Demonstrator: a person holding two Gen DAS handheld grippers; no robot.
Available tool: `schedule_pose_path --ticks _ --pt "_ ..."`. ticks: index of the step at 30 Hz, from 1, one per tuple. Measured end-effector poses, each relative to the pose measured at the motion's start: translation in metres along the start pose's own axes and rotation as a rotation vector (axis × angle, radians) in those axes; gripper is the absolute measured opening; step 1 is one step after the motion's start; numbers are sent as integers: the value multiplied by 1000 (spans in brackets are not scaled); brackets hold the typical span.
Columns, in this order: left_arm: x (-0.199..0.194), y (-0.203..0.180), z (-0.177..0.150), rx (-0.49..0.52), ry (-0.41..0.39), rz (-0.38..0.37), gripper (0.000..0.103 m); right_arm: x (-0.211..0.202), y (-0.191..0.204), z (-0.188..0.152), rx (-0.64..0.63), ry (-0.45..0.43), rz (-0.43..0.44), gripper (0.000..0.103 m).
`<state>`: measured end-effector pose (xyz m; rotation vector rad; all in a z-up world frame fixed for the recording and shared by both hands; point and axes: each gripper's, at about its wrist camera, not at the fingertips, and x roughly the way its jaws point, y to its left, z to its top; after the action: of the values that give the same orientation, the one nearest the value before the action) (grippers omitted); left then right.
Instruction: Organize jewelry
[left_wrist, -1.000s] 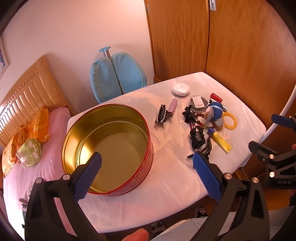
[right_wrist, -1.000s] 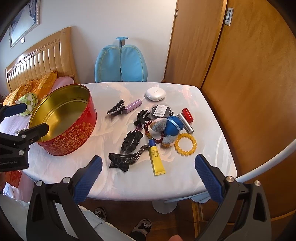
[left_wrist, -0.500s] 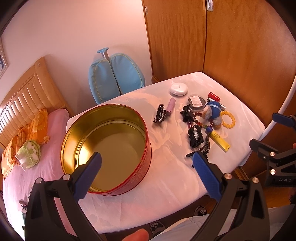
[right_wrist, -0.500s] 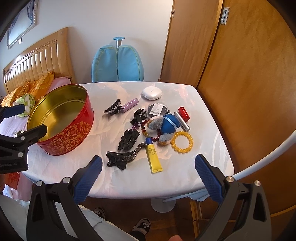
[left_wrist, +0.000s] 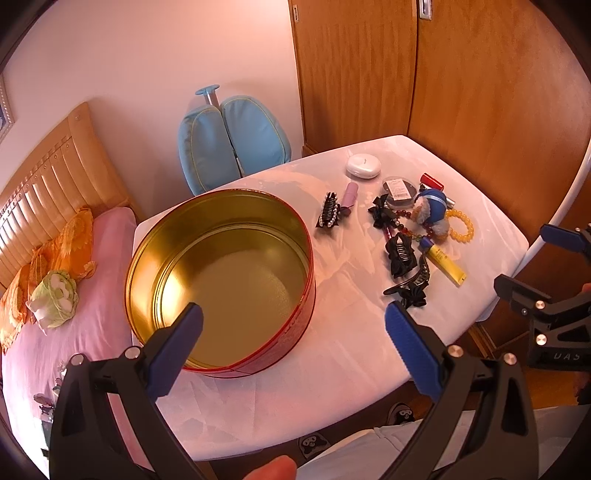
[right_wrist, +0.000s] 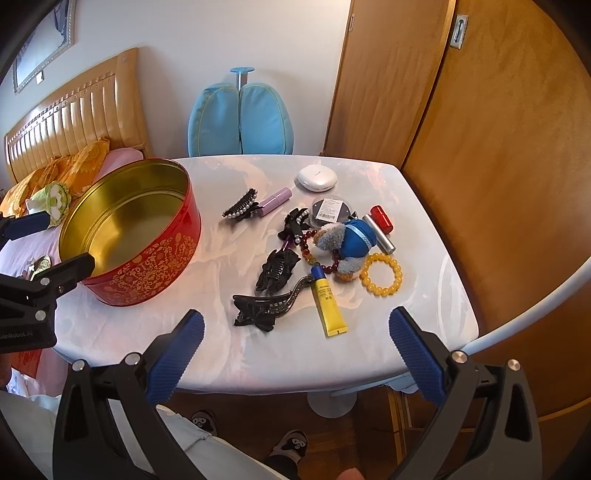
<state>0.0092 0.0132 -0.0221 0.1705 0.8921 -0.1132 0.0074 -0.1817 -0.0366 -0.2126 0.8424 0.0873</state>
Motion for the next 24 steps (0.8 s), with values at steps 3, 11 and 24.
schedule_pose_path --ticks 3,11,24 --pt "4 13 -3 5 5 -11 96 1 13 0 10 10 -11 101" --pt "17 35 -13 63 5 -75 96 15 47 -6 33 79 -24 101" --pt "65 -6 27 79 70 -108 96 94 -52 22 156 151 -8 101"
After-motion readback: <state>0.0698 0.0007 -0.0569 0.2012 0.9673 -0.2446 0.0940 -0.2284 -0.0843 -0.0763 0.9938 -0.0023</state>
